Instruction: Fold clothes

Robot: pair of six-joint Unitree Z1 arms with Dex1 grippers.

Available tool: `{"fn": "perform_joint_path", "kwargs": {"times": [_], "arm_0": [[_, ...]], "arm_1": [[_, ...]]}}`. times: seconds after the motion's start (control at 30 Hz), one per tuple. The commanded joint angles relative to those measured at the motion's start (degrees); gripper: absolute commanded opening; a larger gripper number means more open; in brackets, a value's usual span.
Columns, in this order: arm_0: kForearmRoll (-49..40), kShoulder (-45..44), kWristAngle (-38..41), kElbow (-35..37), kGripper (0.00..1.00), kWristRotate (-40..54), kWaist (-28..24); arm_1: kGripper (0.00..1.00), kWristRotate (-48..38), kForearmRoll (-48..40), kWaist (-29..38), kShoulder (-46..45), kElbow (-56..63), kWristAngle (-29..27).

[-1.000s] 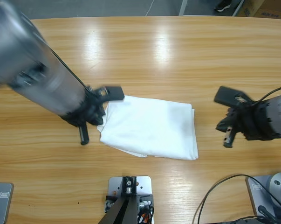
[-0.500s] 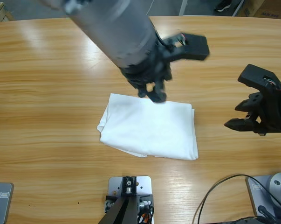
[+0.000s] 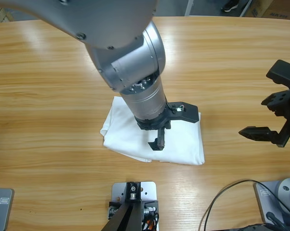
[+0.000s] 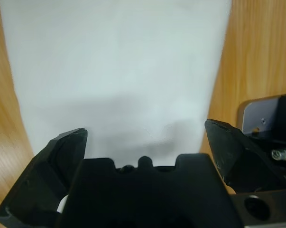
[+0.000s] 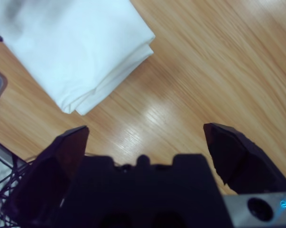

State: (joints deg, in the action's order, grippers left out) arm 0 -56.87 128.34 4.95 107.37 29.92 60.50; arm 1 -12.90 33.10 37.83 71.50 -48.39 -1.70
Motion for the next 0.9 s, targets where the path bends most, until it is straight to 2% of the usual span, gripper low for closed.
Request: {"fn": "perform_joint_path", "kwargs": {"times": [0.03, 0.17, 0.27, 0.43, 0.57, 0.67, 0.77, 0.9], "arm_0": [[4.7, 7.9, -0.6, -4.6, 0.967, -0.1, -0.2], [7.9, 6.5, -2.0, -9.4, 0.954, -1.4, -2.7], [11.9, 4.2, -3.3, -16.1, 0.950, -3.3, -5.5], [17.7, 0.6, -6.8, -26.3, 0.950, -4.6, -12.4], [21.1, -1.4, -8.5, -32.1, 0.950, -10.4, -19.9], [22.0, -1.8, -8.8, -33.4, 0.950, -16.4, -25.5], [21.7, -1.2, -10.8, -31.8, 0.950, -28.3, -30.8], [18.8, 0.1, -11.2, -29.1, 0.950, -37.9, -35.3]], "arm_1": [[0.999, -0.7, 1.9, -0.6, -1.1, -0.3, 0.2], [0.996, -0.9, 2.2, -0.6, -1.5, -0.3, 0.2], [0.996, -1.1, 2.2, -0.6, -1.5, -0.6, 0.2], [0.991, -1.2, 2.2, -0.7, -1.7, -0.2, 0.2], [0.991, -1.2, 2.0, -0.6, -1.6, 0.0, 0.3], [0.991, -1.2, 1.7, -0.6, -1.3, -0.1, 0.4], [0.991, -1.5, 1.1, -0.7, -0.8, 0.5, 0.8], [0.991, -2.2, 0.5, -0.6, -0.4, 0.7, 1.0]]}}
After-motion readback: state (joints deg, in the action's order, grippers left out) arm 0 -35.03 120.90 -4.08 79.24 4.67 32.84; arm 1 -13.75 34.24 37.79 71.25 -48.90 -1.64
